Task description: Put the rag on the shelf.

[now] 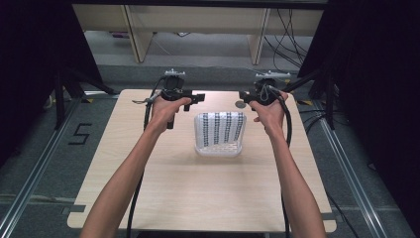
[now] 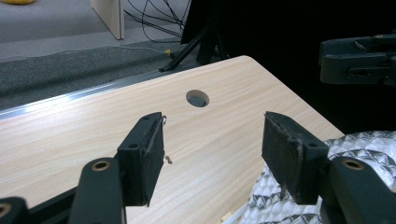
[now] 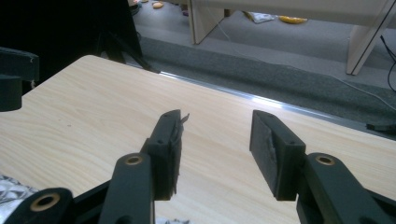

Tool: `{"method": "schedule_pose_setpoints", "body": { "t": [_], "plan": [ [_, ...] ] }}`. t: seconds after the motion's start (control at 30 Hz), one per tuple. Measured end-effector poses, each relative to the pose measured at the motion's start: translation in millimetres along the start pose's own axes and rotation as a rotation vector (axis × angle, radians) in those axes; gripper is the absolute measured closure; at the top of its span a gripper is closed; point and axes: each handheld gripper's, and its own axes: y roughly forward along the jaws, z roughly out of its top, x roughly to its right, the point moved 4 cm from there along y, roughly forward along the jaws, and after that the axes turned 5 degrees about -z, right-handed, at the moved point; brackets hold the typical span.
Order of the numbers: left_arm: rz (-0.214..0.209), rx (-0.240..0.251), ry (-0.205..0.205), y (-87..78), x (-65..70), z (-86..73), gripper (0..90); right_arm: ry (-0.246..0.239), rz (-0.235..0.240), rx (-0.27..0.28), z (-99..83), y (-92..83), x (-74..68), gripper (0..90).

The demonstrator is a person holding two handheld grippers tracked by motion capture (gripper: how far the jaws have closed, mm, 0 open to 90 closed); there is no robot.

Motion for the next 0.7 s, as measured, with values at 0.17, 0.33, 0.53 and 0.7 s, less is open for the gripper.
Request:
{"method": "schedule_pose_setpoints", "body": {
  "t": [0.17,0.33,0.53,0.7],
  "plan": [
    [-0.002,0.007,-0.004,-7.4,-2.0,-2.6,38.0,-0.015,0.013,0.008,0.7,-5.9,-3.3,53.0],
    [-0.008,-0.005,0.014,-13.1,3.0,-5.8,37.4,-0.028,0.021,0.014,1.7,-11.4,-7.4,51.1],
    [-0.007,-0.007,0.048,-20.1,7.7,-8.6,36.8,-0.01,0.036,0.014,2.7,-18.2,-12.9,47.1],
    [-0.015,-0.005,0.054,-26.5,11.1,-13.4,36.1,-0.037,0.044,0.019,3.1,-22.4,-11.8,43.8]
  ]
}}
